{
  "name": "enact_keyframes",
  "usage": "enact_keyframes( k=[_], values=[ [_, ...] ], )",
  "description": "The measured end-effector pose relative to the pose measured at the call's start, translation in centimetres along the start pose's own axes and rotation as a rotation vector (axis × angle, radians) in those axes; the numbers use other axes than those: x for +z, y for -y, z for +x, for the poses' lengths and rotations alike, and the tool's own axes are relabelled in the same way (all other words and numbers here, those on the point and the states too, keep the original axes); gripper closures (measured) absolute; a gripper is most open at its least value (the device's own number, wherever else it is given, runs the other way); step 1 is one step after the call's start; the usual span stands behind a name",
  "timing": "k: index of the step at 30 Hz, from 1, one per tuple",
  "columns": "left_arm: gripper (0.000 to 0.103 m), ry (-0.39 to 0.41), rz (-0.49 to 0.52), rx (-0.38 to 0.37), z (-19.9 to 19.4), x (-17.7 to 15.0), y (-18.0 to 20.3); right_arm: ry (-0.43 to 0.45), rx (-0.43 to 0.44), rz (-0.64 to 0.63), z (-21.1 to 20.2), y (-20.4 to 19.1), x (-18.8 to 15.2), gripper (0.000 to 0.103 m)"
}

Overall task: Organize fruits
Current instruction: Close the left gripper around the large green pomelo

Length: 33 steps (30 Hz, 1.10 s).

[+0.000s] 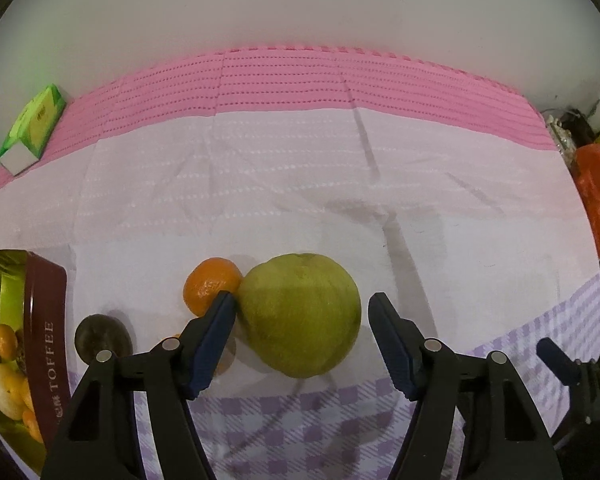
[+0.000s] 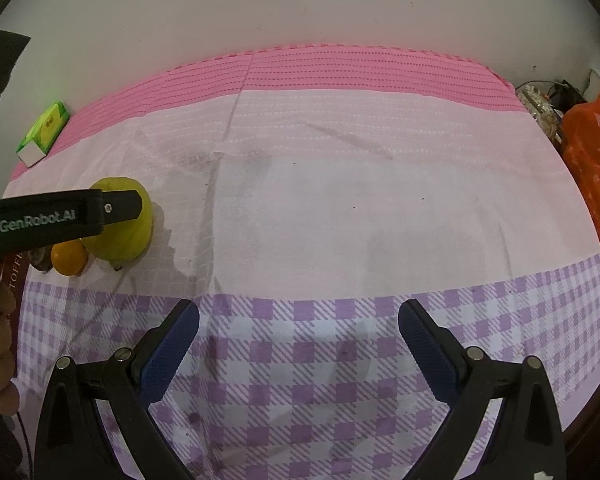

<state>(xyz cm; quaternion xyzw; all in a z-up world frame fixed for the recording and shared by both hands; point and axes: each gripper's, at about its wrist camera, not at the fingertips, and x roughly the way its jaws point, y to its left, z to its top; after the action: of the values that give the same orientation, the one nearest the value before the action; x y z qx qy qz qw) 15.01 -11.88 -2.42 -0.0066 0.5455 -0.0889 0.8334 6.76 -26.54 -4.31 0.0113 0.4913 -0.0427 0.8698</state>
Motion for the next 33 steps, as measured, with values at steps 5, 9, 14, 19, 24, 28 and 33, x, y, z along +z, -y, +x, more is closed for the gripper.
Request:
enact_keyframes(
  k=[5, 9, 14, 19, 24, 28, 33],
  values=[
    [0.034, -0.008, 0.025, 0.023, 0.7, 0.0, 0.3, 0.003, 0.005, 0.009, -0.1, 0.2, 0.0, 0.004],
    [0.034, -0.02, 0.039, 0.036, 1.3, -0.1, 0.3, 0.002, 0.005, 0.01, 0.0, 0.3, 0.1, 0.004],
    [0.034, -0.014, 0.054, 0.042, 1.3, -0.1, 0.4, 0.002, 0.007, 0.007, 0.0, 0.3, 0.1, 0.004],
    [0.034, -0.007, 0.085, 0.064, 1.6, -0.1, 1.1, 0.003, 0.007, 0.008, 0.0, 0.3, 0.1, 0.004],
    [0.034, -0.002, 0.093, 0.077, 1.8, 0.0, 1.5, 0.003, 0.007, 0.007, 0.0, 0.3, 0.2, 0.004],
    [0.034, 0.005, 0.116, 0.081, 1.7, -0.1, 1.6, 0.004, 0.008, 0.005, 0.0, 0.3, 0.1, 0.004],
    [0.034, 0.013, 0.135, 0.079, 1.6, -0.4, 1.6, 0.005, 0.011, -0.001, 0.1, 0.2, 0.2, 0.004]
  ],
)
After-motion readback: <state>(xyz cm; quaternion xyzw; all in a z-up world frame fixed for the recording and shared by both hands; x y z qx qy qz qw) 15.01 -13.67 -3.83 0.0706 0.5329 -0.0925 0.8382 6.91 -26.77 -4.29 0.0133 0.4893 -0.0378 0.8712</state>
